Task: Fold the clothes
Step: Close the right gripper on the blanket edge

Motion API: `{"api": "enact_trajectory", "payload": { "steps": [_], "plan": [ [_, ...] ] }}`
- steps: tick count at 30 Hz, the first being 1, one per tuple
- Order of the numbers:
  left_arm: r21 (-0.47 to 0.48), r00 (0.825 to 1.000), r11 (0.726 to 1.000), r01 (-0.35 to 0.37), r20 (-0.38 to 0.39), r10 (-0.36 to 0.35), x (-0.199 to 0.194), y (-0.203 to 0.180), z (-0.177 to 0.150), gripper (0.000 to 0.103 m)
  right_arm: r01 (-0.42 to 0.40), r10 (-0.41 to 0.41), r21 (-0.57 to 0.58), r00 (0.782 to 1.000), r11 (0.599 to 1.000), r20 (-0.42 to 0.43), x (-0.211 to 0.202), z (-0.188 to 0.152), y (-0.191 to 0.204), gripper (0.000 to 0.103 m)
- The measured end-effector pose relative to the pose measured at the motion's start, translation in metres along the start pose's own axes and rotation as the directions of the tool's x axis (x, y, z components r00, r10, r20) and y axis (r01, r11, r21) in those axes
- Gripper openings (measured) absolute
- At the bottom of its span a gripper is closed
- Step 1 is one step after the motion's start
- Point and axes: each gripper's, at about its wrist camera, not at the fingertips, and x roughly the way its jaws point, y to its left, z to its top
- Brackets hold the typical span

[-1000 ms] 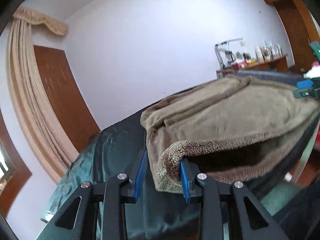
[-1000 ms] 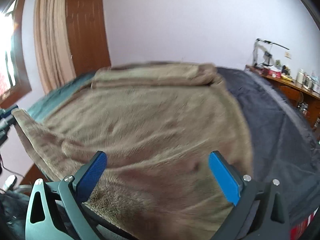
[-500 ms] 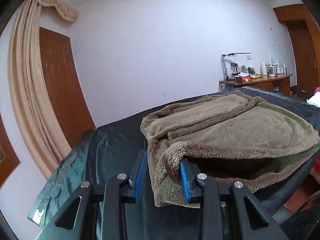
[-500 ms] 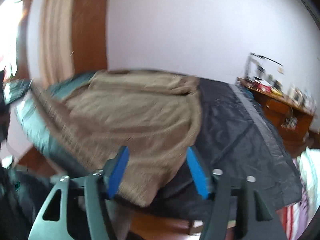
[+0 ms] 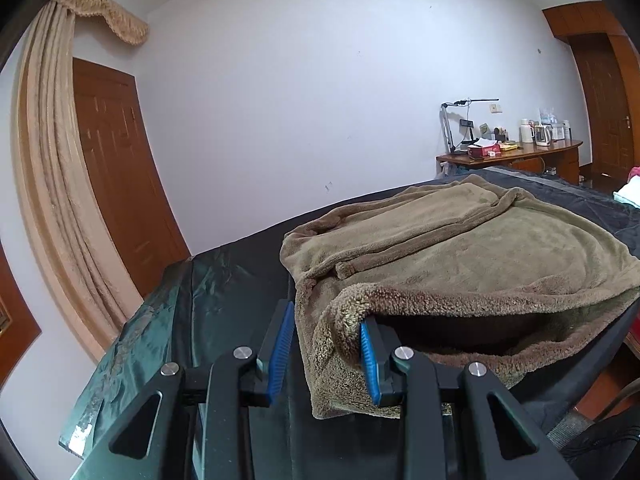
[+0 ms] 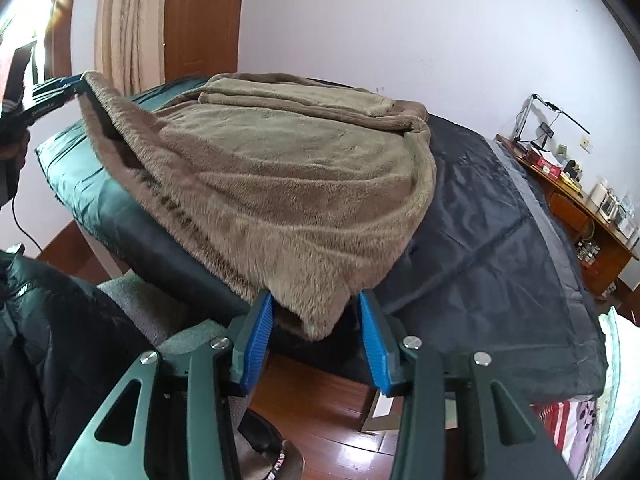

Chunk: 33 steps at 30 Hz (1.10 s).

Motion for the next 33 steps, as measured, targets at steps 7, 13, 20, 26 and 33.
{"api": "enact_trajectory", "payload": {
  "steps": [7, 13, 20, 26, 33],
  "plan": [
    [0.012, 1.0, 1.0, 0.008, -0.006, -0.008, -0.001, 0.0, -0.001, 0.033, 0.042, -0.044, 0.096, 0.999, 0.994, 0.016, 0.011, 0.01, -0.008, 0.015],
    [0.011, 0.999, 0.999, 0.034, 0.001, -0.034, -0.002, 0.003, 0.005, 0.033, 0.085, -0.107, 0.198, 0.989, 0.977, 0.105, -0.005, 0.026, -0.027, 0.01],
    [0.026, 0.998, 0.999, 0.039, 0.051, -0.041, -0.008, 0.003, 0.023, 0.033, 0.142, -0.199, 0.237, 0.951, 0.961, 0.235, -0.038, 0.066, -0.047, 0.01],
    [0.011, 0.988, 1.0, 0.013, 0.154, -0.015, -0.011, 0.019, 0.053, 0.033, 0.16, -0.237, 0.246, 0.916, 0.956, 0.323, -0.042, 0.119, -0.061, 0.01],
    [-0.019, 0.979, 1.0, -0.006, 0.204, 0.01, 0.012, 0.044, 0.09, 0.033, 0.175, -0.27, 0.256, 0.873, 0.951, 0.406, -0.041, 0.18, -0.076, 0.01]
  ]
}}
